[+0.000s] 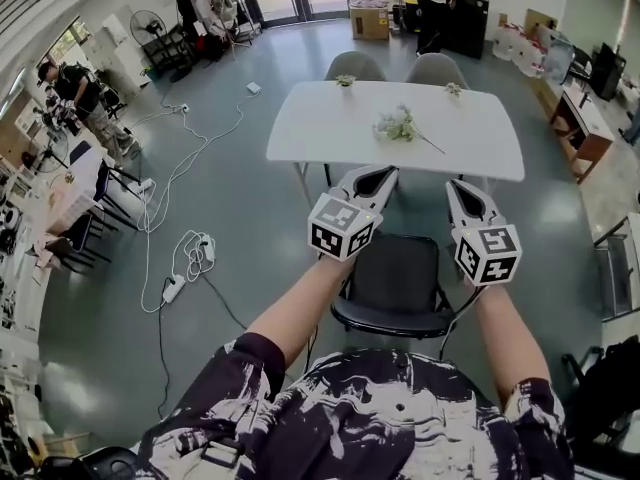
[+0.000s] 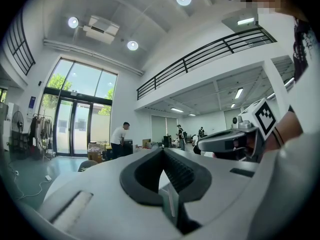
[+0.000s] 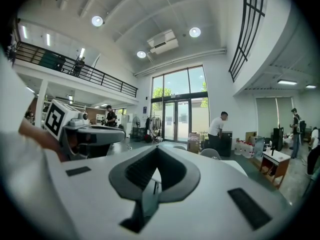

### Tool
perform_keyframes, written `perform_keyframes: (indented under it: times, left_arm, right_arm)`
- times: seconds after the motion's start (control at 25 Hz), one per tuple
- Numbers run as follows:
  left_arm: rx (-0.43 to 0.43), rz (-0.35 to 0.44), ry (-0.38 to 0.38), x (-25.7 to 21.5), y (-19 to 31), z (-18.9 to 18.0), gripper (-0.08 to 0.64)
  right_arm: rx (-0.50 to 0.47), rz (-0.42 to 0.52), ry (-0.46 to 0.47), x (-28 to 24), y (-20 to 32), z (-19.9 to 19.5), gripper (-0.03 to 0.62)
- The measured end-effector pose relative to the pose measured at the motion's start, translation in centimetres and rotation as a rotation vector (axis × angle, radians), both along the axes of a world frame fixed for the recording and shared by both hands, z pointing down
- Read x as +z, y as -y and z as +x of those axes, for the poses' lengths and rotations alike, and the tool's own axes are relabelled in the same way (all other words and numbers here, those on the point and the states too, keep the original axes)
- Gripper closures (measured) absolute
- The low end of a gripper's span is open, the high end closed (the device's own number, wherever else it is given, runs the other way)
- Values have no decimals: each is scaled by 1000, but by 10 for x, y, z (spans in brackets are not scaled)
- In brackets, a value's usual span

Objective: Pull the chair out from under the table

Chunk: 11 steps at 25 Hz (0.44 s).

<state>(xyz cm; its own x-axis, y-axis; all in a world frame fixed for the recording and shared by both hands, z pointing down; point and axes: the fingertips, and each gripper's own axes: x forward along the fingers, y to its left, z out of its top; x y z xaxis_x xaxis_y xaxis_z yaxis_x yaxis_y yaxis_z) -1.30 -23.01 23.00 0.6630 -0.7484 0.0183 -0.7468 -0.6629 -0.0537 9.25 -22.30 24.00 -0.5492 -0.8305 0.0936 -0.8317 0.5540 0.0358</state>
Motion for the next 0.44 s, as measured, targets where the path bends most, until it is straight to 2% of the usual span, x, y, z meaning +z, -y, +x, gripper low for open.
perform_keyframes:
  times: [0.44]
  left_arm:
    - [0,6,3,0,9,3,555]
  right_arm:
    - [1,13,-2,-3,9,1,592]
